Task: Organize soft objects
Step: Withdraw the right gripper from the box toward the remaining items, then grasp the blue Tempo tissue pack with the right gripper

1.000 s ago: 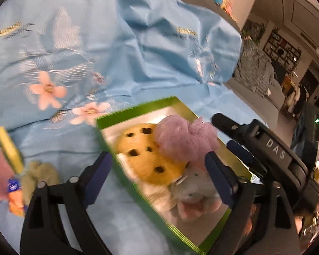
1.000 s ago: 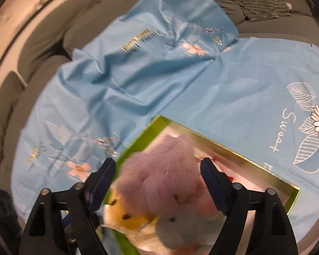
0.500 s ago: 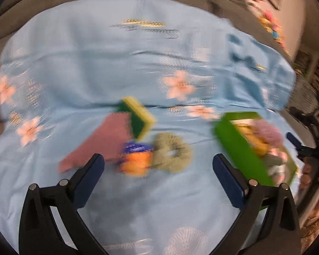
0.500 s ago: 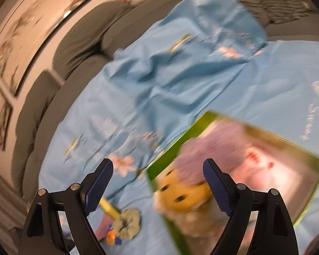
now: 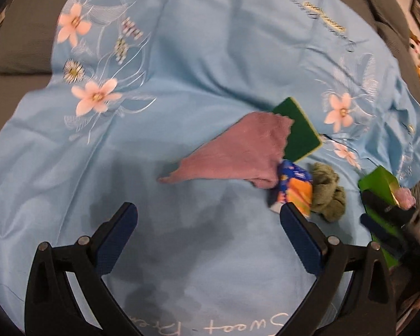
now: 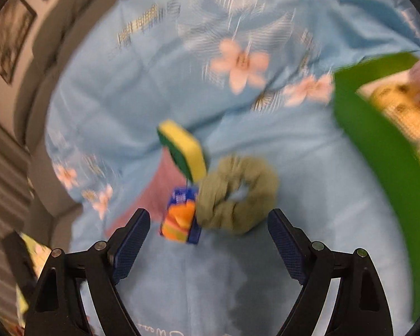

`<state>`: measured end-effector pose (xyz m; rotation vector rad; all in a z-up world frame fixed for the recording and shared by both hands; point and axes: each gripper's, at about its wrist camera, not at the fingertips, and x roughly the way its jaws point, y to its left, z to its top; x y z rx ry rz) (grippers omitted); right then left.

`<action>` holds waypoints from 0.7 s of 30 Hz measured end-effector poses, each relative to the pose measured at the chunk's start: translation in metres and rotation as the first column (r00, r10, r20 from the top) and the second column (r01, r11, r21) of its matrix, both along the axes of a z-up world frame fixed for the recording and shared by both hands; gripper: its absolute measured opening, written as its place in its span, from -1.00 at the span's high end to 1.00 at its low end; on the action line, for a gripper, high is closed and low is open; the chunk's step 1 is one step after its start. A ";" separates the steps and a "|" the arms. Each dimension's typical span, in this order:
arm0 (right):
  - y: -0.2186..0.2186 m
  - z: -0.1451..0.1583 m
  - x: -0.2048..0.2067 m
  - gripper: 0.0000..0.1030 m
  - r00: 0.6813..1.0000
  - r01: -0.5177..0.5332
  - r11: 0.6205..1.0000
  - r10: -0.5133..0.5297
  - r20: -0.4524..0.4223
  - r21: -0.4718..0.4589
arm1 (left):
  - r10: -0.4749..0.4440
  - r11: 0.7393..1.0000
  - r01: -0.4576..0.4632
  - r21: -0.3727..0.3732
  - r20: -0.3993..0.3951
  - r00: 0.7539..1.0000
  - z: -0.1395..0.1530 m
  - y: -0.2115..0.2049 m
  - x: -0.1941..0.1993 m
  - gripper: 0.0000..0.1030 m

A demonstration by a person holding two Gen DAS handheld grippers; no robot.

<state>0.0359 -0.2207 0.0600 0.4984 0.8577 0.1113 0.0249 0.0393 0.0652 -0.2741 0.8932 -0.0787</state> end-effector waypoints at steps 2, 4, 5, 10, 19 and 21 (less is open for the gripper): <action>0.022 -0.010 0.007 -0.56 0.999 -0.034 0.998 0.032 -0.027 -0.053 | 0.019 1.000 -0.019 -0.008 -0.018 1.000 -0.003 0.008 0.003 -0.97; 0.040 -0.015 0.013 -0.33 0.996 -0.084 0.993 0.080 -0.048 -0.084 | 0.046 0.999 -0.046 -0.010 -0.029 0.999 -0.005 0.014 0.003 -0.97; 0.050 -0.019 0.016 -0.32 0.993 -0.111 0.989 0.105 -0.062 -0.095 | 0.063 0.998 -0.063 -0.004 -0.031 0.998 -0.005 0.016 0.003 -0.97; 0.081 -0.036 0.036 -0.32 0.981 -0.173 0.967 0.153 -0.116 -0.188 | 0.079 0.996 -0.080 -0.032 -0.022 0.997 -0.002 0.020 0.002 -0.97; 0.107 -0.047 0.043 -0.14 0.983 -0.178 0.915 0.152 -0.099 -0.363 | 0.071 0.997 -0.071 -0.028 -0.011 0.997 0.000 0.019 0.001 -0.97; 0.103 -0.041 0.035 -0.14 0.982 -0.179 0.929 0.150 -0.112 -0.322 | 0.081 0.996 -0.082 -0.042 -0.016 0.997 0.001 0.021 0.000 -0.97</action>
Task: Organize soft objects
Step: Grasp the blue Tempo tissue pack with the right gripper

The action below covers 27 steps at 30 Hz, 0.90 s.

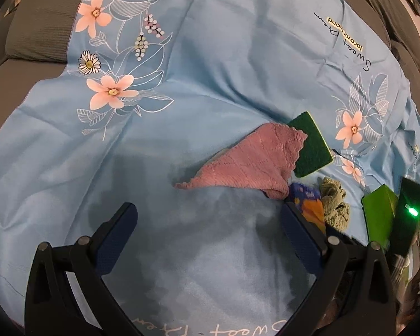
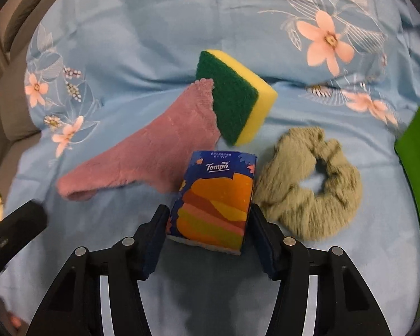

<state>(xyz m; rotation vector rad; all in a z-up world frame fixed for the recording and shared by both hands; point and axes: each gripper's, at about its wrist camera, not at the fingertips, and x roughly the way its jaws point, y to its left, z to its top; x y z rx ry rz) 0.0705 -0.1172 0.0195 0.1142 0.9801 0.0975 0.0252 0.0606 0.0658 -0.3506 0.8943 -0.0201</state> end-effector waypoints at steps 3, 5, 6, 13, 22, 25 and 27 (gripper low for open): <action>-0.006 0.011 -0.021 -0.14 0.999 -0.015 0.999 0.017 -0.033 0.048 | -0.015 1.000 0.015 -0.020 -0.005 1.000 0.001 -0.002 0.000 -0.97; -0.007 0.017 -0.037 -0.14 0.997 -0.041 0.999 0.042 -0.062 0.031 | -0.026 0.999 0.026 -0.024 -0.001 1.000 0.003 -0.005 -0.001 -0.97; -0.005 0.017 -0.043 -0.14 0.996 -0.055 0.998 0.056 -0.074 0.018 | -0.030 0.999 0.030 -0.017 0.002 1.000 0.004 -0.007 -0.002 -0.97; -0.028 0.018 -0.074 -0.41 0.992 -0.050 0.996 0.058 -0.112 0.074 | -0.048 0.998 0.049 -0.035 0.011 0.999 0.009 -0.012 -0.010 -0.97; -0.075 0.033 -0.072 -0.57 0.996 0.076 0.971 -0.064 -0.059 0.225 | -0.160 0.979 0.159 -0.127 -0.001 0.987 0.013 -0.023 -0.026 -0.86; -0.081 0.030 -0.068 -0.20 0.996 0.074 0.955 -0.055 -0.075 0.286 | -0.261 0.948 0.254 -0.194 -0.012 0.965 0.010 -0.040 -0.030 -0.45; -0.086 0.026 -0.064 -0.05 0.994 0.077 0.942 -0.047 -0.100 0.328 | -0.353 0.913 0.335 -0.234 -0.037 0.935 0.005 -0.059 -0.032 -0.14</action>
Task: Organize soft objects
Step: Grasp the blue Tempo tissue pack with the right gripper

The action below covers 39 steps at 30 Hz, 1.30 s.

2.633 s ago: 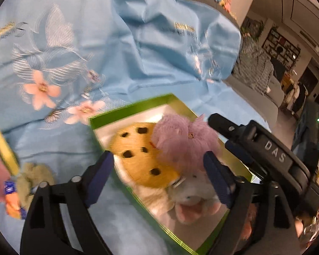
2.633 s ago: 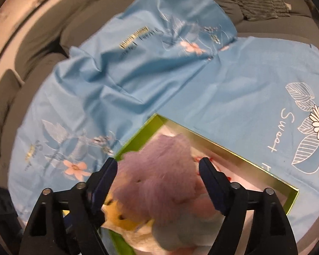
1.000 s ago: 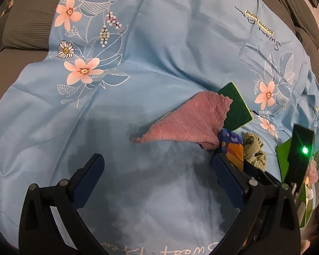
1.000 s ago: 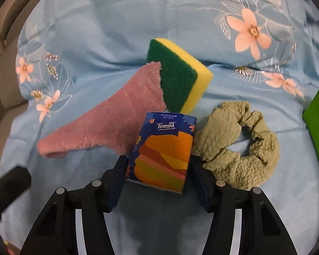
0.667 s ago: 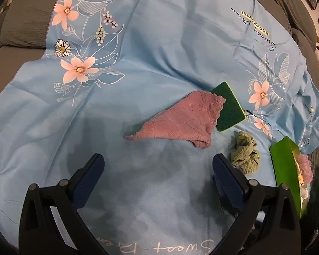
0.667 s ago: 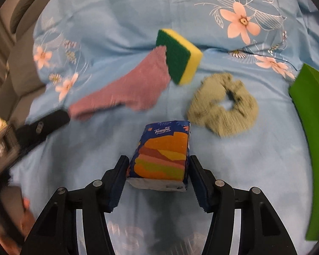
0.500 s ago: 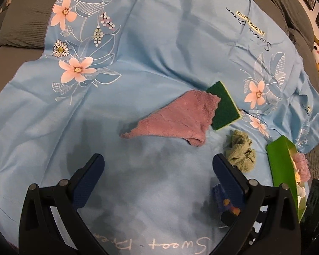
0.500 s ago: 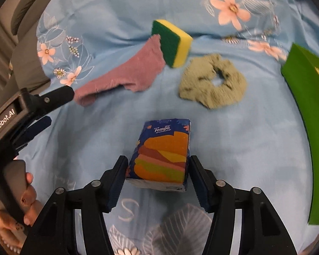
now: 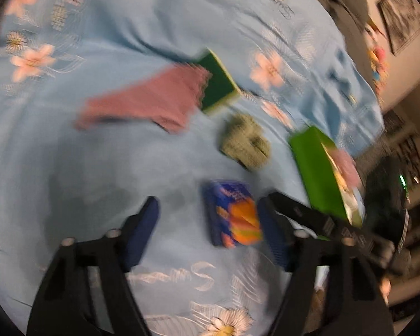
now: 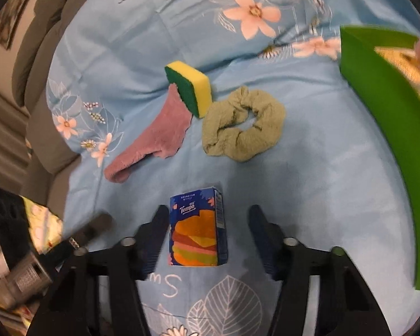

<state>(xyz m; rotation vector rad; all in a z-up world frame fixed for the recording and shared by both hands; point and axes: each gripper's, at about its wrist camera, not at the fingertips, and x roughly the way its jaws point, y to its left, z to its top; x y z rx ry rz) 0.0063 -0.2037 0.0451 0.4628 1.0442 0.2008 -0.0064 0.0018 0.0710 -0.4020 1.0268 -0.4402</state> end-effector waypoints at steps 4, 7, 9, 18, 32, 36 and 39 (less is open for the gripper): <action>-0.008 -0.011 0.006 -0.02 0.999 0.011 0.999 -0.009 -0.047 0.041 | -0.117 0.992 0.115 -0.046 -0.038 0.992 -0.006 -0.028 -0.006 0.09; -0.010 -0.020 0.010 -0.02 0.997 0.003 0.996 0.003 -0.078 0.084 | -0.186 0.982 0.186 -0.012 -0.031 0.982 -0.009 -0.048 -0.011 0.23; -0.010 -0.024 0.012 -0.02 0.996 -0.006 0.994 0.016 -0.088 0.111 | -0.208 0.978 0.208 -0.003 -0.038 0.977 -0.012 -0.054 -0.012 0.38; -0.010 -0.041 0.020 0.28 0.989 -0.032 0.967 0.067 -0.132 0.254 | -0.268 0.963 0.267 -0.037 -0.020 0.963 -0.017 -0.067 -0.007 0.82; -0.057 -0.007 0.004 0.31 0.998 0.046 0.967 -0.033 -0.059 0.249 | -0.277 0.953 0.257 0.162 0.116 0.954 0.021 -0.117 -0.023 0.80; -0.055 -0.013 0.007 0.31 0.996 0.044 0.962 -0.023 -0.082 0.269 | -0.170 0.971 0.150 0.186 0.093 0.981 0.018 -0.085 -0.015 0.01; -0.045 -0.022 0.012 0.30 0.993 0.030 0.963 0.002 -0.117 0.269 | -0.098 0.977 0.079 0.199 0.092 0.991 0.010 -0.061 -0.009 -0.64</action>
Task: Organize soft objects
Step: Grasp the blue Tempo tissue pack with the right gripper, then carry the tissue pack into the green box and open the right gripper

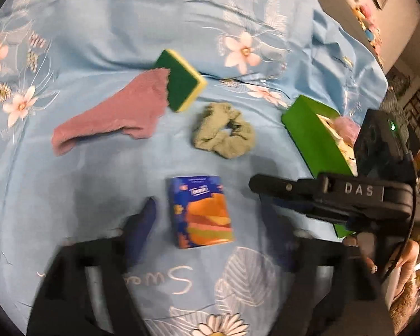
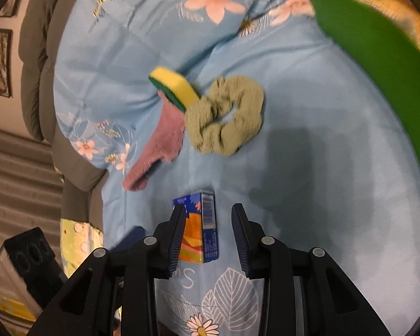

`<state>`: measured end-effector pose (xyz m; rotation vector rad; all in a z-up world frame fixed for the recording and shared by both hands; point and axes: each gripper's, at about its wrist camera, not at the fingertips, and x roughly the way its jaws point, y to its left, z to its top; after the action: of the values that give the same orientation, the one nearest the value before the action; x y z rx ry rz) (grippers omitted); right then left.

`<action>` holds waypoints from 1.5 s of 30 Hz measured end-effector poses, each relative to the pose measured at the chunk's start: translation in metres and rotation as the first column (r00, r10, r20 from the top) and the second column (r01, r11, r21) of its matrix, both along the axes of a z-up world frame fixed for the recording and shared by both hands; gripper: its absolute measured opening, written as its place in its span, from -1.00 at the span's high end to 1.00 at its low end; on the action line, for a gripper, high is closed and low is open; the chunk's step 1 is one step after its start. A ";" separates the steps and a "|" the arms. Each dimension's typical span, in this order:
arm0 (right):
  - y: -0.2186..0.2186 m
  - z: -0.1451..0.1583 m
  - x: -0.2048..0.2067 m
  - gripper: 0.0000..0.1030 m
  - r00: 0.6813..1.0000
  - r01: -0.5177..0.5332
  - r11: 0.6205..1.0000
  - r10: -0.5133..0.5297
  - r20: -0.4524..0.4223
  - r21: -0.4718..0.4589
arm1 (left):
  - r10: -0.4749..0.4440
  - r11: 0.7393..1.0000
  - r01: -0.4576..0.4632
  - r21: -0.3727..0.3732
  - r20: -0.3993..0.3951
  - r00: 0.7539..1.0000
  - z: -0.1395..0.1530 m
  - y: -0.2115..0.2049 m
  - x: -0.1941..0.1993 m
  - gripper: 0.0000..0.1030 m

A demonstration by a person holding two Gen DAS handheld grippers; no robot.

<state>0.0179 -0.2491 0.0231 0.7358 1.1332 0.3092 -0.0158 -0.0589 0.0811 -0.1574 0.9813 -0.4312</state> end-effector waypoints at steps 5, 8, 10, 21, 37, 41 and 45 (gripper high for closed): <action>0.022 -0.026 0.010 0.26 0.995 -0.047 0.998 0.051 -0.088 0.039 | -0.024 0.999 0.020 -0.047 -0.084 0.996 -0.022 0.009 0.006 -0.49; 0.022 -0.035 0.010 0.26 0.996 -0.014 0.998 0.019 -0.082 0.060 | -0.038 0.999 0.040 0.020 -0.109 0.993 -0.036 0.005 0.008 0.22; 0.022 -0.035 0.010 0.26 0.997 -0.015 0.998 0.020 -0.078 0.063 | -0.073 0.996 0.065 -0.059 -0.135 0.988 -0.041 0.004 0.007 0.28; -0.017 0.020 -0.005 0.25 0.993 0.082 0.997 -0.083 0.085 0.014 | -0.161 0.986 0.163 -0.043 0.051 0.986 0.011 -0.049 -0.003 0.31; -0.181 0.102 -0.107 0.25 0.789 0.578 0.810 -0.521 0.326 -0.103 | -0.523 0.820 0.557 -0.132 0.226 0.822 0.061 -0.239 -0.019 0.33; -0.209 0.102 -0.123 0.25 0.740 0.656 0.743 -0.598 0.308 -0.133 | -0.578 0.783 0.606 -0.140 0.196 0.792 0.057 -0.274 -0.022 0.33; -0.229 0.097 -0.133 0.25 0.706 0.702 0.695 -0.652 0.275 -0.155 | -0.623 0.753 0.641 -0.147 0.153 0.767 0.048 -0.304 -0.024 0.33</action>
<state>-0.1152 -0.4786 0.1201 0.8281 0.6180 -0.3908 -0.0398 -0.3632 0.1295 0.0337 0.8793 -1.1595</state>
